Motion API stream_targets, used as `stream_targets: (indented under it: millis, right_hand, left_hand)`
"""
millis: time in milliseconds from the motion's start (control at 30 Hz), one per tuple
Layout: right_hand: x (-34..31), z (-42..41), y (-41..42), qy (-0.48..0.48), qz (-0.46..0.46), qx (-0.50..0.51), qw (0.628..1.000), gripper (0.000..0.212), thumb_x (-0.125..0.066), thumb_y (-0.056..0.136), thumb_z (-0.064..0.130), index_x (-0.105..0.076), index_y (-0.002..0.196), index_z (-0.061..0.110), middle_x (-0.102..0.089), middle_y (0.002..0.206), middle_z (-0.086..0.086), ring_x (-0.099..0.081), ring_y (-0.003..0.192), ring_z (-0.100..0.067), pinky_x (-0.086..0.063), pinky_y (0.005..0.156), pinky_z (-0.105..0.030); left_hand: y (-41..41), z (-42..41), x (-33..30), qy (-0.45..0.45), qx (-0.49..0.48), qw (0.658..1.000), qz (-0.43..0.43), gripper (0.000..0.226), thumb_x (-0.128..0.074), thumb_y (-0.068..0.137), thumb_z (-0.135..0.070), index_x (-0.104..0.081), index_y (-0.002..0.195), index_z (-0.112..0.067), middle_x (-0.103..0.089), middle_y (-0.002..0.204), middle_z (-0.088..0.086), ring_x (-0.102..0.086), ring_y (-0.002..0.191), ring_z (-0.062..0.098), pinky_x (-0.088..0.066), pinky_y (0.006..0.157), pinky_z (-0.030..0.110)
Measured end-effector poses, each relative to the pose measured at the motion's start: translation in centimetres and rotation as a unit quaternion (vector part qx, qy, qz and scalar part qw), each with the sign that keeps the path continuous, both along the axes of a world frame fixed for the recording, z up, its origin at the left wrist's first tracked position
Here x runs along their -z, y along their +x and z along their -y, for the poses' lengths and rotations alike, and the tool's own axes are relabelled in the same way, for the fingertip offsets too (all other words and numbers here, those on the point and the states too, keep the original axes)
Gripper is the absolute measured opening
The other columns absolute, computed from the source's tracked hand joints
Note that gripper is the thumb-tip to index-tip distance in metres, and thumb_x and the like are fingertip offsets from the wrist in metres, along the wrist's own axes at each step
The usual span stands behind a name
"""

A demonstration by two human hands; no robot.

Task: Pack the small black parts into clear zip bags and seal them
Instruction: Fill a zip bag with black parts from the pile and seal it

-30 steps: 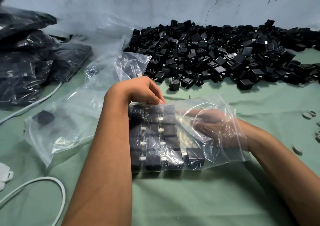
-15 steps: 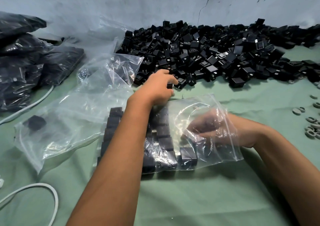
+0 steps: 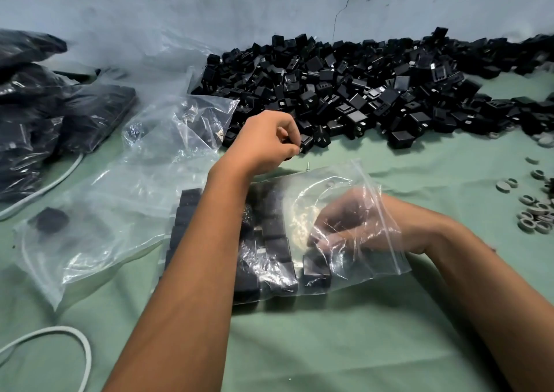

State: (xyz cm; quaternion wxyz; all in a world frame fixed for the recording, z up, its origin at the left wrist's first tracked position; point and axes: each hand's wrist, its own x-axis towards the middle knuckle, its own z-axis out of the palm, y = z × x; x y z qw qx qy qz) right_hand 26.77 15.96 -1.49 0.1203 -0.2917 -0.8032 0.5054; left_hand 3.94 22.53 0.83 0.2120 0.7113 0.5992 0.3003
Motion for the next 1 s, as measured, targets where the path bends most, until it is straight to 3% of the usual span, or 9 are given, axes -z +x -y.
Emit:
stream_targets:
  millis: [133,267,333,467,600,767,833,900,1000]
  right_hand:
    - [0.4,-1.4,2.1,-0.025,-0.010,0.104,0.994,0.011,-0.079,0.090,0.025,-0.079,0.086,0.015,-0.075,0.081,-0.010,-0.069,0.067,-0.028,-0.057,0.060,-0.037]
    - [1.5,-2.7,4.0,-0.047,-0.118,0.319,0.939,0.015,-0.071,0.094,0.015,-0.075,0.081,0.011,-0.056,0.056,-0.004,-0.043,0.041,-0.008,-0.029,0.038,-0.016]
    - [1.5,-2.8,4.0,0.022,-0.198,0.367,0.908,0.004,-0.073,0.094,0.016,-0.074,0.090,0.017,-0.062,0.068,-0.001,-0.046,0.047,-0.010,-0.036,0.041,-0.018]
    - [1.5,-2.4,3.0,0.115,-0.231,0.321,0.911,0.032,-0.081,0.084,0.032,-0.071,0.115,0.030,-0.068,0.108,-0.004,-0.061,0.068,-0.021,-0.049,0.048,-0.028]
    - [2.0,-2.6,2.4,0.121,-0.278,0.363,0.881,0.018,-0.078,0.088,0.023,-0.077,0.105,0.022,-0.072,0.093,-0.005,-0.065,0.068,-0.025,-0.045,0.047,-0.030]
    - [2.1,-3.6,4.0,-0.042,-0.248,0.448,0.858,0.013,-0.070,0.095,0.019,-0.078,0.086,0.014,-0.067,0.073,-0.010,-0.051,0.049,-0.014,-0.035,0.039,-0.019]
    - [2.4,-3.9,4.7,-0.080,-0.161,0.436,0.881,0.019,-0.070,0.095,0.021,-0.078,0.081,0.012,-0.057,0.064,-0.014,-0.043,0.045,-0.014,-0.032,0.038,-0.018]
    - [2.3,-3.6,4.8,-0.094,-0.099,0.394,0.909,0.017,-0.073,0.093,0.024,-0.080,0.083,0.011,-0.055,0.063,-0.015,-0.042,0.048,-0.017,-0.033,0.043,-0.021]
    - [1.5,-2.7,4.5,-0.115,-0.109,0.292,0.943,0.027,-0.085,0.078,0.031,-0.081,0.091,0.008,-0.061,0.073,-0.023,-0.047,0.058,-0.022,-0.042,0.053,-0.026]
  left_hand:
    - [1.2,0.8,-1.2,-0.055,0.100,0.988,0.101,0.018,-0.083,0.085,-0.021,-0.071,0.098,-0.022,-0.072,0.087,0.002,-0.064,0.065,0.011,-0.056,0.065,0.026]
    - [3.5,1.2,-1.1,-0.072,0.084,0.989,0.102,0.045,-0.082,0.082,-0.051,-0.068,0.081,-0.009,-0.071,0.065,0.002,-0.061,0.054,0.009,-0.048,0.056,0.025]
    - [5.0,1.3,-1.0,-0.065,0.052,0.992,0.099,0.055,-0.078,0.080,-0.064,-0.062,0.068,-0.013,-0.061,0.052,-0.004,-0.057,0.047,0.007,-0.043,0.051,0.021]
    - [7.7,1.8,-0.6,-0.058,0.027,0.992,0.108,0.064,-0.069,0.081,-0.073,-0.058,0.057,-0.016,-0.057,0.045,-0.004,-0.046,0.044,0.007,-0.037,0.049,0.023]
    - [8.4,1.9,-0.5,-0.062,0.016,0.994,0.086,0.079,-0.054,0.085,-0.081,-0.072,0.075,-0.004,-0.068,0.056,-0.003,-0.059,0.053,0.004,-0.047,0.061,0.030]
    - [7.2,1.8,-0.9,-0.034,0.099,0.994,-0.019,0.023,-0.054,0.102,-0.027,-0.077,0.099,-0.027,-0.069,0.096,-0.007,-0.061,0.094,0.012,-0.049,0.087,0.034]
    - [6.7,1.8,-0.8,-0.071,0.151,0.984,-0.066,0.057,-0.044,0.087,0.004,-0.074,0.107,-0.040,-0.060,0.116,-0.002,-0.048,0.115,0.018,-0.040,0.094,0.034]
    - [6.2,1.9,-0.7,-0.104,0.167,0.977,-0.086,0.069,-0.043,0.083,0.008,-0.072,0.107,-0.050,-0.053,0.124,0.000,-0.038,0.122,0.018,-0.035,0.094,0.030]
    - [5.6,1.8,-1.0,-0.067,0.192,0.975,-0.090,0.034,-0.071,0.091,-0.015,-0.074,0.097,-0.049,-0.056,0.118,-0.003,-0.039,0.120,0.018,-0.037,0.100,0.035]
